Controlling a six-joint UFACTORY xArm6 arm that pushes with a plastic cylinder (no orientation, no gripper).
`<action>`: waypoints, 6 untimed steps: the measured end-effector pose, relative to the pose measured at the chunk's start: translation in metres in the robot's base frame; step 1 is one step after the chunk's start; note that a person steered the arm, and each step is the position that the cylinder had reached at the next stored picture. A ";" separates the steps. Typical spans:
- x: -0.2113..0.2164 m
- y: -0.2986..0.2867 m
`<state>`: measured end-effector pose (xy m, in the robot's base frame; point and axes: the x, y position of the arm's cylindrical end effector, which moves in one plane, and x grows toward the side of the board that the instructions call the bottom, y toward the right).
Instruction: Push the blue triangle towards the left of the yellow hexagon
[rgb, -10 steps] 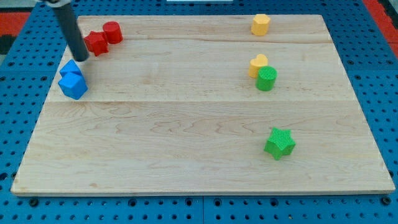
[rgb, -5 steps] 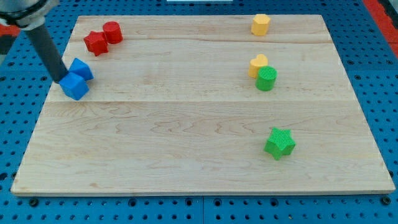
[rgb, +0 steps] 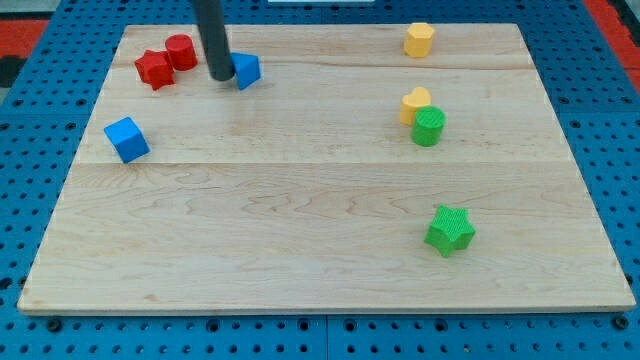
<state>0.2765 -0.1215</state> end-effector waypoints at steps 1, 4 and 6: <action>-0.018 0.046; -0.028 0.189; 0.048 0.088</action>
